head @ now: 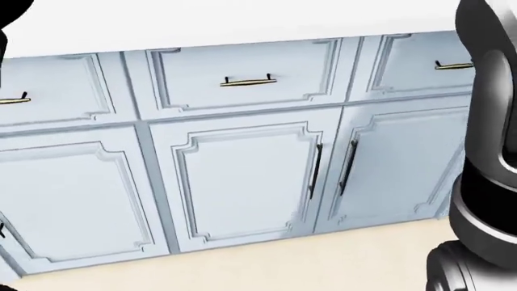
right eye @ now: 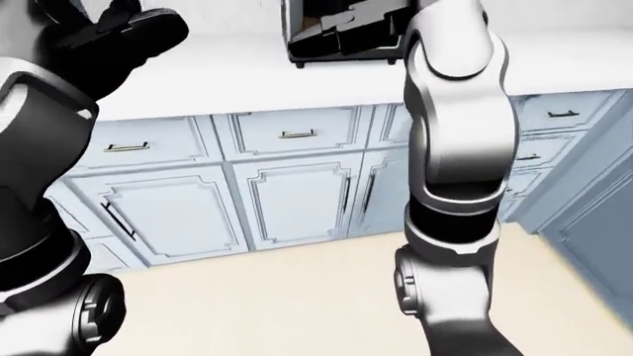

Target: Open the toaster oven door.

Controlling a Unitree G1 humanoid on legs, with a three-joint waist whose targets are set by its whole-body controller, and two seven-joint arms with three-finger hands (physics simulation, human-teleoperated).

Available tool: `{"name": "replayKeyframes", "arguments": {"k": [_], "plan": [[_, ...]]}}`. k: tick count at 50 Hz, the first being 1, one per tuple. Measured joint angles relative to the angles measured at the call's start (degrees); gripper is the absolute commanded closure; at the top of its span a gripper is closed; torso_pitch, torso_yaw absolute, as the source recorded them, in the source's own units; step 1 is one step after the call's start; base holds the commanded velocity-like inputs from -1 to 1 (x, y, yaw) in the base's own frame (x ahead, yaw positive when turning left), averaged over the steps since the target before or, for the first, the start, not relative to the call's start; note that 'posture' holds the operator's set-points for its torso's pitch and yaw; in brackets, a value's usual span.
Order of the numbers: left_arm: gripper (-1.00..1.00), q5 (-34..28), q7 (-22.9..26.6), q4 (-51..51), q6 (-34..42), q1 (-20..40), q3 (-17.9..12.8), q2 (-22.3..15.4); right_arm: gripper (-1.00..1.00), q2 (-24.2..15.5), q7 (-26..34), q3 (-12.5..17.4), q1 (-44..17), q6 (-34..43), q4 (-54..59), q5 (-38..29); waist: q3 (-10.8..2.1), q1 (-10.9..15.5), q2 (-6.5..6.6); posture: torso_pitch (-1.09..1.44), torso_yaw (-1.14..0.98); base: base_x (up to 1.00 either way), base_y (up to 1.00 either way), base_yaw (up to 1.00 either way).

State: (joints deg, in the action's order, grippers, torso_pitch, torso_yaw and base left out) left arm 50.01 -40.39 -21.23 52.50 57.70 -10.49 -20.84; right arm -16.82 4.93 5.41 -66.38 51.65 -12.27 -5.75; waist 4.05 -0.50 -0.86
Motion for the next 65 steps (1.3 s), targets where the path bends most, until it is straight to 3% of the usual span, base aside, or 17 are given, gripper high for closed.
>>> {"name": "replayKeyframes", "arguments": {"k": [3,6,13,19,23,26,34,40,43,45,47,56,57,59,61,64,65], "plan": [[-1.0,0.3,0.0,-0.5,0.5,0.8,0.3,-0.1,-1.0,0.0,0.0,0.4,-0.6,0.5,0.1,-0.2,-1.62,-0.7,0.17,0.0,0.0,0.12,0.75,0.0],[-1.0,0.1,0.5,-1.9,-0.8,2.1,-0.6,-0.7,-1.0,0.2,-0.3,0.8,-2.5,-0.5,-1.4,-0.2,-0.39,-0.6,6.2,0.0,0.0,0.08,0.01,0.0],[-1.0,-1.0,-0.2,0.8,0.1,0.6,-0.9,-0.2,-1.0,1.6,-0.1,-0.3,-0.8,-0.3,1.2,2.1,1.68,0.8,2.62,0.0,0.0,0.0,0.0,0.0],[-1.0,-1.4,0.4,0.4,-0.3,0.8,-0.8,-0.1,-1.0,0.9,-1.4,0.3,-1.3,-1.2,0.0,3.4,1.75,0.9,1.2,0.0,0.0,0.01,0.0,0.0],[-1.0,-1.8,0.5,0.8,-0.3,0.6,-0.6,0.2,-1.0,0.7,-1.1,-0.7,-0.9,-1.6,0.8,3.7,0.38,1.7,-2.1,0.0,0.0,0.29,0.0,0.0],[-1.0,-1.8,1.0,-0.3,-0.4,0.3,0.2,0.9,-1.0,0.2,-1.0,-0.3,-0.7,-1.7,-0.1,3.1,1.26,0.7,-0.66,0.0,0.0,0.6,0.2,0.0],[-1.0,-1.8,1.9,-1.5,-0.8,1.2,0.2,1.0,-1.0,0.4,-1.1,0.2,-1.3,-2.9,-0.8,1.0,-0.95,-0.1,0.32,0.0,0.0,0.7,0.52,0.0],[-1.0,-1.7,1.9,-1.0,0.0,0.8,1.0,1.6,-1.0,0.6,-1.0,0.4,-0.4,-2.2,0.6,0.2,-1.01,-2.2,3.45,0.0,0.0,0.7,0.57,0.0],[-1.0,-1.9,2.0,-0.8,0.2,0.9,0.8,1.4,-1.0,0.8,-0.8,0.2,-0.9,-2.1,0.8,0.0,-1.68,-1.9,6.59,0.0,0.0,0.61,0.45,0.0],[-1.0,-2.2,1.9,-0.9,0.1,-0.4,0.2,1.4,-1.0,1.7,-0.6,-0.6,0.2,-2.2,0.3,0.1,0.06,-1.2,6.57,0.0,0.0,0.28,0.09,0.0],[-1.0,-2.8,1.5,-0.3,0.4,-0.3,-0.5,1.1,-1.0,2.2,0.0,-1.4,-0.1,-1.8,1.2,0.8,-0.41,-0.6,7.63,0.0,0.0,0.05,0.0,0.0],[-1.0,-3.5,2.3,1.1,0.1,0.1,0.3,1.7,-1.0,1.7,-0.6,0.1,-0.8,-2.5,0.1,2.0,1.82,-1.7,-0.06,0.0,0.0,0.09,0.0,0.0],[-1.0,-3.5,2.3,0.5,0.2,-0.6,0.3,1.9,-1.0,1.8,-0.7,0.0,-0.3,-2.6,-0.1,2.1,3.03,-1.6,0.84,0.0,0.0,0.19,-0.07,0.0],[-1.0,-3.2,2.4,0.9,0.7,-0.6,1.2,2.3,-1.0,1.4,-0.9,0.5,0.5,-1.7,0.6,2.2,2.24,-1.1,-0.63,0.0,0.0,0.21,-0.3,0.0],[-1.0,-3.1,2.5,0.2,0.9,-0.1,0.9,1.8,-1.0,1.4,-1.1,0.5,-0.4,-1.1,1.2,2.3,0.66,-1.1,0.12,0.0,0.0,0.02,-0.82,0.0],[-1.0,-3.7,2.3,-1.8,-0.6,0.9,-1.2,1.0,-1.0,1.8,-1.0,-0.6,-2.6,-2.4,-0.6,3.0,1.58,-0.3,4.85,0.0,0.0,-0.21,-1.0,0.0],[-1.0,-4.0,2.3,-1.6,-1.0,0.5,-1.5,1.0,-1.0,2.4,-1.0,-0.8,-1.9,-3.0,-1.6,3.3,1.67,0.3,4.79,0.0,0.0,-0.27,-1.0,0.0]]}}
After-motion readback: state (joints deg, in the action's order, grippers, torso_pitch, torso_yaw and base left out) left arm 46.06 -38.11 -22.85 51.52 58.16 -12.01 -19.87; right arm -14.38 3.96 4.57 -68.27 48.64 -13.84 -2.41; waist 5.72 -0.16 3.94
